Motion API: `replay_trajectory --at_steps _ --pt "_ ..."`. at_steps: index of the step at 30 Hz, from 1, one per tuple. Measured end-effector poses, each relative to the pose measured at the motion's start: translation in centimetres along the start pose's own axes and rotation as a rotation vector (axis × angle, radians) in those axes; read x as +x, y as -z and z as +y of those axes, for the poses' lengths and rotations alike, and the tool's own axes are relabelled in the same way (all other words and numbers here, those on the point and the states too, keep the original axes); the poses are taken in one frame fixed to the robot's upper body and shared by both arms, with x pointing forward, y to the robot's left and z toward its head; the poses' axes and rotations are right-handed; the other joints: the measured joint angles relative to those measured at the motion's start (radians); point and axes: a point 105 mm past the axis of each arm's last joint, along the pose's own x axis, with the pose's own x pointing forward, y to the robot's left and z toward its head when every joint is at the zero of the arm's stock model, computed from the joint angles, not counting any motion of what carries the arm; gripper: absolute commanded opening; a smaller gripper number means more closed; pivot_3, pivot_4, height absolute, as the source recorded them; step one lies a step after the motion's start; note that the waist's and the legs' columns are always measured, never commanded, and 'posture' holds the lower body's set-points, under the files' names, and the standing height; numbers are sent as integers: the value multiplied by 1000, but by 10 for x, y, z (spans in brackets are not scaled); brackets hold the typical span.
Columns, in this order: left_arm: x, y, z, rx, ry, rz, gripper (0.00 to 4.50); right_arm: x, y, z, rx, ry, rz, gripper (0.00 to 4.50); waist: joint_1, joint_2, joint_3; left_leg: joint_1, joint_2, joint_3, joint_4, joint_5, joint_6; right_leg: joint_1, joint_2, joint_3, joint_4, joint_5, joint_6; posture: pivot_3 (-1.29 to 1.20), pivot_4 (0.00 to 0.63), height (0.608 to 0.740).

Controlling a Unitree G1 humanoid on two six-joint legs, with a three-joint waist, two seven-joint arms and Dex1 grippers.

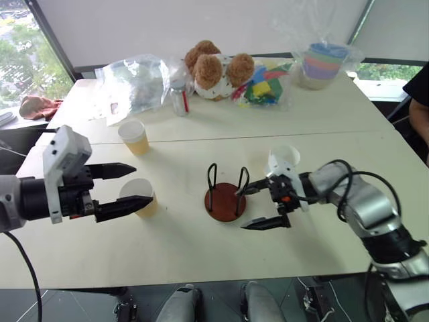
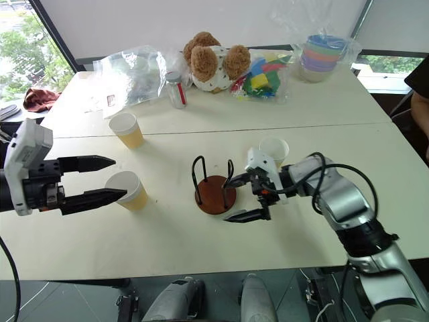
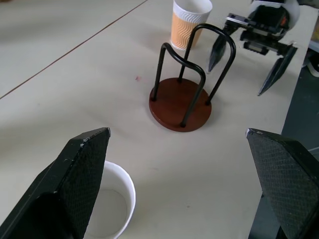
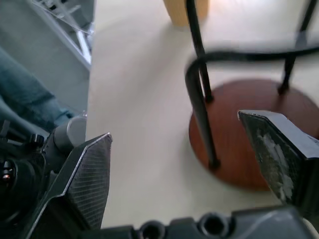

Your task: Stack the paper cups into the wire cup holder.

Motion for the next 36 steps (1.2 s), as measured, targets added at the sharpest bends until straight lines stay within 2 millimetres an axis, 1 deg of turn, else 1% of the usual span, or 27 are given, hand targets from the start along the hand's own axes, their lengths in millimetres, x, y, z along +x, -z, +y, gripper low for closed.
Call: replay_trajectory --at_steps 2,3,4,7,8,9,10,12,14,16,18,24,27,31,32,34,36 --pt "1 0 2 6 9 0 4500 -22 10 -1 49 54 81 4406 -1 0 0 0 0 1 1 0 0 0 0 0 0 0 0 0 150 740" --pt "2 -1 3 9 16 4 4500 -35 11 -3 61 85 116 4406 -1 1 0 0 0 2 1 0 0 0 0 0 0 0 0 0 150 740" --pt "2 -2 4 15 20 8 4500 -49 4 -7 54 126 125 4406 -5 1 0 0 1 3 1 0 0 0 0 1 0 1 -1 0 150 740" --pt "5 -10 5 59 60 10 4500 -85 -41 -31 -52 246 46 4406 -14 1 1 2 5 11 1 0 1 -1 2 4 0 2 -2 0 150 740" --pt "6 -12 5 75 74 2 4500 -96 -53 -39 -96 278 34 4406 -13 1 1 4 5 12 2 -1 1 0 2 4 0 2 -2 0 150 740" --pt "8 -14 7 87 87 -1 4500 -104 -61 -47 -142 312 36 4406 -11 0 1 4 6 12 2 -1 1 1 4 4 0 2 -2 0 150 740" --pt "11 -13 9 95 94 3 4500 -109 -65 -57 -180 342 53 4406 -11 0 0 4 6 13 2 -1 1 1 5 4 0 2 -2 0 150 740" --pt "14 -10 15 94 95 12 4500 -107 -60 -74 -209 358 83 4406 -11 -1 0 4 6 13 2 -1 1 1 5 5 0 2 -2 0 150 740" --pt "19 -8 14 108 112 21 4500 -95 -46 -85 -202 326 111 4406 -10 -1 0 2 6 14 2 -1 1 -2 5 5 0 2 -2 0 150 740" --pt "24 -4 15 119 116 31 4500 -83 -33 -90 -205 291 150 4406 -7 -1 1 -1 6 14 2 1 -3 -4 5 7 0 2 -2 0 150 740" --pt "26 0 16 123 112 41 4500 -78 -23 -94 -211 278 186 4406 -7 -1 1 -4 6 15 2 1 -3 -8 5 7 0 2 -2 0 150 740" --pt "30 9 11 118 125 53 4500 -68 -10 -97 -239 234 240 4406 -9 -1 1 -7 6 15 5 1 -3 -11 5 8 2 2 -2 0 150 740" --pt "27 13 11 111 120 46 4500 -66 -3 -97 -242 213 265 3671 -10 -1 1 -7 6 15 8 0 -3 -11 6 8 3 2 -2 0 150 740" --pt "25 19 12 104 107 51 4500 -59 -2 -96 -250 185 266 1663 -9 -1 1 -7 6 15 12 0 -2 -9 6 8 4 2 -2 0 150 740" --pt "25 19 13 104 103 48 4500 -57 -1 -96 -249 182 266 1239 -9 -1 1 -7 6 15 12 -1 -2 -9 6 8 5 3 -1 0 150 740" --pt "24 18 13 109 98 46 4500 -56 0 -96 -261 175 281 54 -7 -1 1 -7 6 15 13 -1 -1 -8 6 7 5 3 -1 0 150 740" --pt "25 16 13 115 94 41 4500 -55 -3 -97 -286 168 287 54 -5 -1 1 -7 6 15 13 -1 -1 -8 6 7 5 3 -1 0 150 740"
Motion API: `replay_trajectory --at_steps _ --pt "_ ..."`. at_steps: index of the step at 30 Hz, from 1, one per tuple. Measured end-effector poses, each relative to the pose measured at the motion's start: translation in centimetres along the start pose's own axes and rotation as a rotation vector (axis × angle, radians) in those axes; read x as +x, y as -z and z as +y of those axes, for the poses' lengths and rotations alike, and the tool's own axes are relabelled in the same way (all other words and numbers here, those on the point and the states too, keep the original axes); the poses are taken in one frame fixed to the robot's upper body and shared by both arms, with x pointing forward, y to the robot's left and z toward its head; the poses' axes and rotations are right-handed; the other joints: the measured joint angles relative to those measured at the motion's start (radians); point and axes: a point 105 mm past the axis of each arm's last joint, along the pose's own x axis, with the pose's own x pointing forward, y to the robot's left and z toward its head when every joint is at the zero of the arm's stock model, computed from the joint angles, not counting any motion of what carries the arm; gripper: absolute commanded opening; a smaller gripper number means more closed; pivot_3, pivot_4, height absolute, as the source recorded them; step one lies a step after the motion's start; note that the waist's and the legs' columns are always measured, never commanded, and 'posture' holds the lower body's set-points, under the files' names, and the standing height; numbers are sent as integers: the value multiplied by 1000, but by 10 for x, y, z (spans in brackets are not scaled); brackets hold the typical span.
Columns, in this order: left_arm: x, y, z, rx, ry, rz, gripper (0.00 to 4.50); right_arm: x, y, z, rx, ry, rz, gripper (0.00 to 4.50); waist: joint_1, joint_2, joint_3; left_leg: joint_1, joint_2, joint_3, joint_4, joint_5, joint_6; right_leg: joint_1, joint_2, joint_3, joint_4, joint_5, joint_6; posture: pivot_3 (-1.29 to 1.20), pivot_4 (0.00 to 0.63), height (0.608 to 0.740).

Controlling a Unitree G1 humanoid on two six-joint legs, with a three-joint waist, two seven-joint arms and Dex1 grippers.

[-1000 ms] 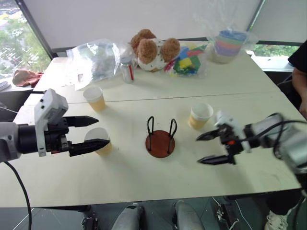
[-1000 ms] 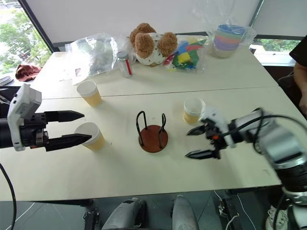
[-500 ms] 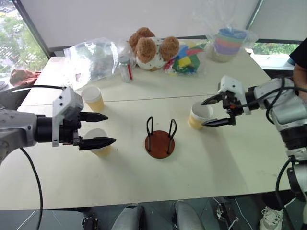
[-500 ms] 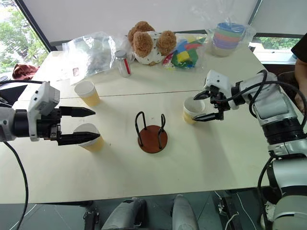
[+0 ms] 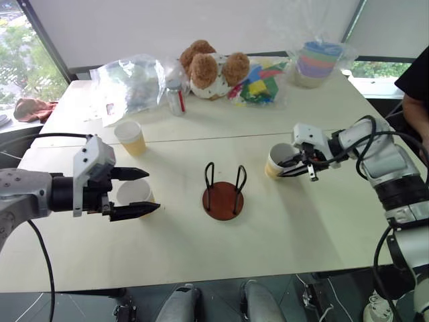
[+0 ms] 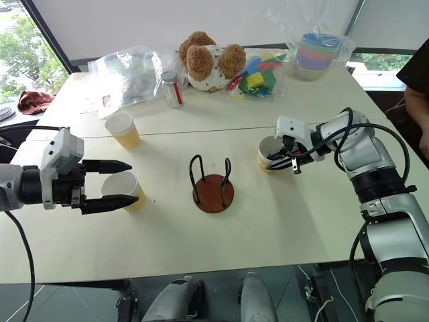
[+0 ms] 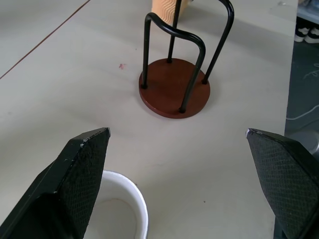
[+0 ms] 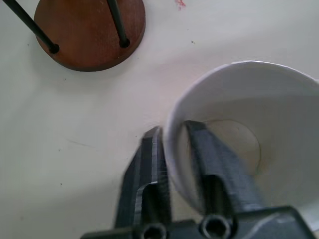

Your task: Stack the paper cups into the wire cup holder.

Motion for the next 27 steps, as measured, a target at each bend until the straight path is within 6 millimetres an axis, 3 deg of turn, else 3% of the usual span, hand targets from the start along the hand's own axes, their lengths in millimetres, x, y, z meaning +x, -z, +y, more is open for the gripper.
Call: replay_trajectory --at_steps 5,8,10,12,13,15,20,23,27 --pt "0 -8 1 28 -4 -15 4500 2 -6 -3 -54 -10 17 54 -2 0 0 0 0 0 0 0 0 0 0 0 0 0 0 0 150 740" --pt "3 -5 1 16 9 -4 4500 -5 -20 -14 -107 -7 19 54 -8 1 1 0 0 1 0 0 0 -1 0 0 1 0 0 0 150 740" --pt "1 -6 1 20 8 3 4500 -24 -48 -32 -172 36 -2 54 -12 3 2 -1 0 2 0 0 -1 -4 0 2 3 0 0 0 150 740" --pt "-3 -11 1 39 12 29 4500 -55 -100 -48 -291 103 -72 54 -12 3 2 -2 1 1 -2 0 -2 -6 1 2 3 0 0 0 150 740" --pt "-5 -13 0 44 13 29 4500 -67 -122 -49 -335 116 -119 54 -11 3 2 -2 2 0 -2 -1 -4 -6 1 1 4 0 0 0 150 740" --pt "-8 -14 -2 49 24 35 4500 -77 -144 -43 -379 98 -176 54 -7 1 1 -2 3 -1 -1 -3 -5 -5 2 0 3 0 0 0 150 740" --pt "-9 -14 -4 54 30 55 4500 -55 -168 0 -408 -162 -296 54 -4 1 1 -4 3 0 3 -4 -3 -4 1 0 0 0 0 0 150 740" --pt "-7 -16 -6 70 22 50 4500 -40 -166 20 -407 -286 -312 54 -2 1 1 -4 3 0 3 -5 -3 -4 1 0 1 0 0 0 150 740" --pt "-3 -16 -8 71 16 48 4500 -22 -156 31 -388 -371 -283 54 -4 1 1 -4 3 1 3 -5 -2 -6 1 1 3 0 0 0 150 740"
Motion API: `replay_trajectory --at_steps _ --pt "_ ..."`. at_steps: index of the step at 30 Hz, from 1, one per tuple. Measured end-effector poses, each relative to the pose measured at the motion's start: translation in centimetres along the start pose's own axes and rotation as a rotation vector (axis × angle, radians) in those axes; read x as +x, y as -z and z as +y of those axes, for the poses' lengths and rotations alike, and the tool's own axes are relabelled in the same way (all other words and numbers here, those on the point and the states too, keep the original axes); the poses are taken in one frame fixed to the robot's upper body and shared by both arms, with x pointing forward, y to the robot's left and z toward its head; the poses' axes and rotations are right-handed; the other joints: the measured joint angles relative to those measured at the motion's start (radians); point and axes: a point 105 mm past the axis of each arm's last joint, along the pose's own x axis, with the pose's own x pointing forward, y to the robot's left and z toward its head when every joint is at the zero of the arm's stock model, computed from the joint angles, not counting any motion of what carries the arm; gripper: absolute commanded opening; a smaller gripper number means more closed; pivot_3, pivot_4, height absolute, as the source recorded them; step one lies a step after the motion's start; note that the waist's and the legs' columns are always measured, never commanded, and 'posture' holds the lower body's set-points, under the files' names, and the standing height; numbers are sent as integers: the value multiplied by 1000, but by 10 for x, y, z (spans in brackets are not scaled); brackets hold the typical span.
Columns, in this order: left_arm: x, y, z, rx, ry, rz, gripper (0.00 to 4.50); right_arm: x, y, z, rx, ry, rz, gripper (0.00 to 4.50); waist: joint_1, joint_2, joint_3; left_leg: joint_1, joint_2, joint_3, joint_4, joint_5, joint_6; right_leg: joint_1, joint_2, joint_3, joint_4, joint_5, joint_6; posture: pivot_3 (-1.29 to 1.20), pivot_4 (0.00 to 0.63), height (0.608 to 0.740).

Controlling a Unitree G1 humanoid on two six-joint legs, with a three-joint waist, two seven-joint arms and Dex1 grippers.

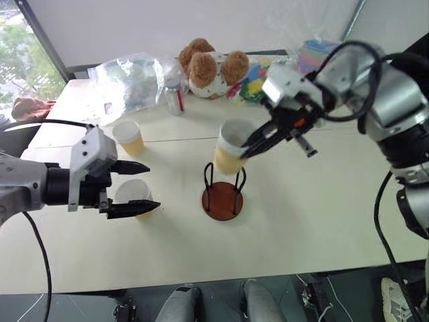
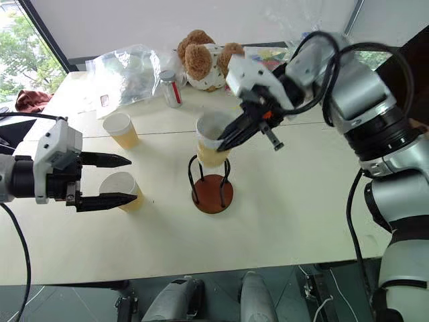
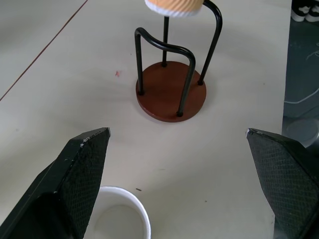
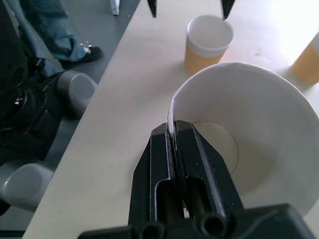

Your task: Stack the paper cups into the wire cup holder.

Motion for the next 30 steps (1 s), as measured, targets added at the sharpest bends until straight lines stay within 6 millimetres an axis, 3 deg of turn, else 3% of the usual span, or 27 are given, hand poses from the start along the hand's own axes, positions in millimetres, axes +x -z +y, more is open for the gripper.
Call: replay_trajectory --at_steps 7,10,14,18,23,26,30 --pt "1 1 1 -9 -5 -11 4500 10 6 3 -18 -45 25 54 0 0 0 -1 0 0 0 0 0 -1 0 0 1 0 0 0 150 740" --pt "2 1 1 -10 -5 -15 4500 13 8 2 -21 -51 34 940 0 0 0 -1 0 0 0 0 0 -1 0 0 1 0 0 0 150 740" --pt "2 2 1 -13 -5 -18 4500 15 8 1 -10 -56 27 2869 0 0 0 -1 0 0 0 0 0 -1 0 0 1 0 0 0 150 740" --pt "1 4 3 -7 -17 -11 4500 15 4 -3 11 -39 -11 2869 0 0 0 -1 0 0 0 0 0 -1 0 0 1 0 0 0 150 740" --pt "-23 14 12 -9 -90 86 4500 -18 -3 -13 134 129 -165 2869 2 0 0 -1 0 0 0 0 0 -1 0 0 0 0 0 0 150 740" --pt "-43 16 17 0 -144 154 4500 -28 -6 -4 251 184 -344 2869 5 0 0 -1 0 -1 -1 0 0 -1 0 0 0 0 0 0 150 740" --pt "-57 27 7 -7 -132 257 4500 -19 5 14 371 231 -445 2869 4 1 -1 -1 0 1 -1 -1 2 -1 -1 0 -1 0 0 0 150 740"
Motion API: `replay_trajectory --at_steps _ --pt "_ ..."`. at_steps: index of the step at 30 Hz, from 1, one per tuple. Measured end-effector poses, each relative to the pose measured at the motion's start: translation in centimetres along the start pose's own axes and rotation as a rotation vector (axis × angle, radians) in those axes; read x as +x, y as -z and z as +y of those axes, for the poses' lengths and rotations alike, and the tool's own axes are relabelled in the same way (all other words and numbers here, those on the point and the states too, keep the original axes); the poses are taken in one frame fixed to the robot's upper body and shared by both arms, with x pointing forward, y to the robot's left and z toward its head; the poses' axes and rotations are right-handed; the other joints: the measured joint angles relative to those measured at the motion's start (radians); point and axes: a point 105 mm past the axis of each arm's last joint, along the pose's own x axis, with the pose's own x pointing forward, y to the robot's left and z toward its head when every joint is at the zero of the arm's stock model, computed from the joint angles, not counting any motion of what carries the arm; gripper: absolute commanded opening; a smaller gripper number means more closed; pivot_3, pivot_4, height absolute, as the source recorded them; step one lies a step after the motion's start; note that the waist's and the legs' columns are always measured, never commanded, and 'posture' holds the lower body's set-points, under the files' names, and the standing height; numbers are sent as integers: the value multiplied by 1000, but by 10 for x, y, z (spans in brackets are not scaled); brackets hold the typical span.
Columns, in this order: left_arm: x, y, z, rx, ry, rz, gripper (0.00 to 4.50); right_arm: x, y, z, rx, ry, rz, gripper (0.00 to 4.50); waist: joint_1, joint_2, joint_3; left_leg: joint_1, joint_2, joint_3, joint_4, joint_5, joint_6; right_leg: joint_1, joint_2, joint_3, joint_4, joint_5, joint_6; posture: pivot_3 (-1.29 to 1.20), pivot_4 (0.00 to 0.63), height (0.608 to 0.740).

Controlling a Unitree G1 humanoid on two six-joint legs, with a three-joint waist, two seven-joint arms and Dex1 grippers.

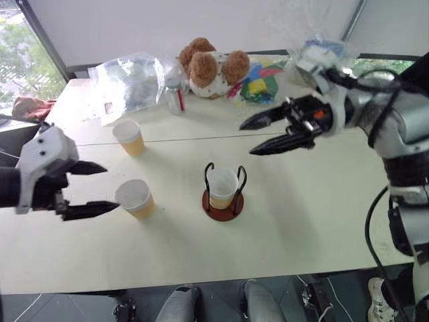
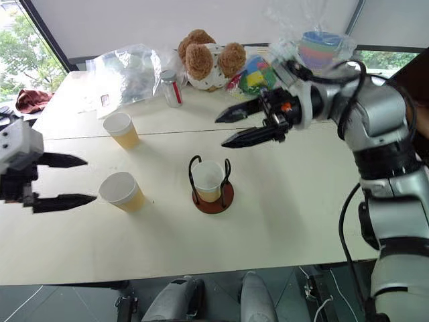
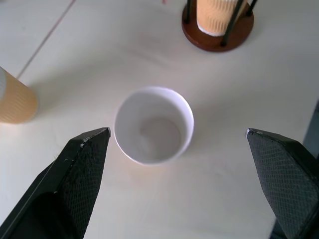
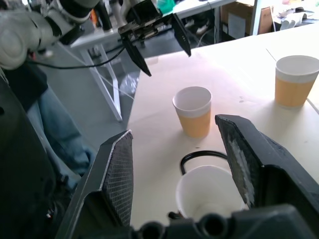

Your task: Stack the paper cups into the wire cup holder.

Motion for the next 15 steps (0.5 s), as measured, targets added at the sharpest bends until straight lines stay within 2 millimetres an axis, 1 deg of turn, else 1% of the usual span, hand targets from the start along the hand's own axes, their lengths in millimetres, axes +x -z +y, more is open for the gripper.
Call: replay_trajectory --at_steps 2,4,6,8,11,12,15 --pt "3 6 -6 5 29 31 4500 4 12 6 45 15 -8 2869 0 0 0 0 0 0 0 -1 1 0 0 0 0 0 0 0 150 740" --pt "2 7 -3 48 4 49 4500 10 26 15 76 20 9 2869 0 0 0 1 1 0 0 -1 3 1 0 0 1 0 0 0 150 740" --pt "6 17 -2 74 10 94 4500 16 36 22 112 25 14 2869 0 0 0 1 0 1 0 -2 3 0 0 0 2 0 0 0 150 740" --pt "14 25 -3 98 46 125 4500 17 35 25 126 43 -3 2869 0 0 0 1 0 1 1 -2 3 0 0 0 2 0 0 0 150 740" --pt "25 37 -2 147 95 160 4500 15 26 28 99 82 -27 2869 1 0 0 1 0 0 1 -2 3 1 0 1 1 0 -1 0 150 740" --pt "29 37 1 164 101 159 4500 16 25 28 99 91 -31 2869 2 0 0 1 0 0 1 -2 3 1 0 0 1 0 -1 0 150 740" --pt "39 31 12 234 104 121 4500 18 25 30 101 114 -40 2869 5 0 0 1 0 0 1 -2 3 2 -1 0 1 0 -1 0 150 740"
